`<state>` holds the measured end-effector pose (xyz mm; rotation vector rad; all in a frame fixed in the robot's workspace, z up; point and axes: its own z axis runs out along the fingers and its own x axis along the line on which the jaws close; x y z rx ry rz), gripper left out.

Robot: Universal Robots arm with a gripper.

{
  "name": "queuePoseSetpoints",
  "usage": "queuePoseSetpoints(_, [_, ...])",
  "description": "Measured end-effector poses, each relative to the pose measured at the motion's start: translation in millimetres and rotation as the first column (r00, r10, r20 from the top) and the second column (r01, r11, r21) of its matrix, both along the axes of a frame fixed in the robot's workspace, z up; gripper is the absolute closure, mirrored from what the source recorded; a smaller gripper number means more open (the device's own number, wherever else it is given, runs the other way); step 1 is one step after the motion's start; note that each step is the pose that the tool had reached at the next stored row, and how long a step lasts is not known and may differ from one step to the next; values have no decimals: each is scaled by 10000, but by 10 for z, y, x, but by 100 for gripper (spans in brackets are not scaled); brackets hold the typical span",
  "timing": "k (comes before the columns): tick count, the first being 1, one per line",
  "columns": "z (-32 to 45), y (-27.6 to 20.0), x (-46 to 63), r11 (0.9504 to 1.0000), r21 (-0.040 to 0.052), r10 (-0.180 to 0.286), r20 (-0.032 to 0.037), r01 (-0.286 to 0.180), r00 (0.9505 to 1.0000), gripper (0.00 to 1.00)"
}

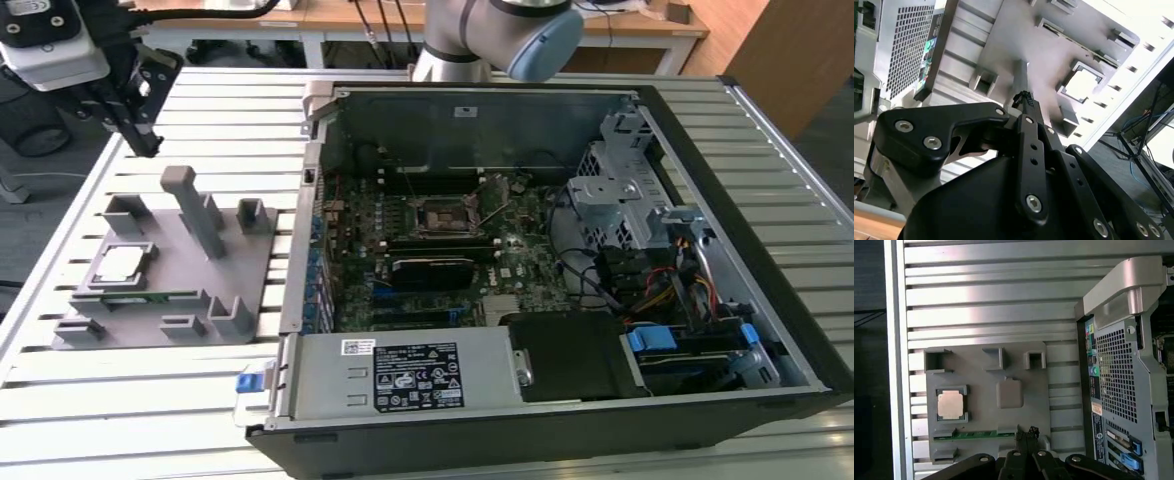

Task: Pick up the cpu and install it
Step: 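Reach for the cpu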

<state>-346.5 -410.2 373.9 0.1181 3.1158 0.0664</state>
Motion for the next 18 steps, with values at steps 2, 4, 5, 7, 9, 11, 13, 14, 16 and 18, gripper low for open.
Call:
queuePoseSetpoints(2, [-21, 7, -83, 10000, 0, -1, -6, 1, 10000, 89])
queuePoseSetpoints(4, [-43, 7, -155, 10000, -5, -1, -24, 1, 10000, 89])
queuePoseSetpoints(5, [-54, 7, -185, 10000, -7, 0, -35, 0, 10000, 89])
queuePoseSetpoints(7, [-77, 8, -247, 10000, -11, 0, -54, 0, 10000, 89])
queuePoseSetpoints(9, [-105, 9, -284, 10000, -23, -5, -88, 5, 10000, 89])
queuePoseSetpoints(11, [-135, 9, -310, 10000, -31, -10, -127, 10, 9999, 89])
queuePoseSetpoints(13, [-163, 9, -332, 10000, -33, -10, -154, 10, 9999, 89])
queuePoseSetpoints(14, [-181, 8, -344, 10000, -33, -11, -160, 10, 9999, 89])
queuePoseSetpoints(16, [-218, 8, -365, 10000, -34, -10, -175, 10, 9998, 89])
queuePoseSetpoints(18, [-253, 7, -391, 10000, -40, -10, -191, 10, 9998, 89])
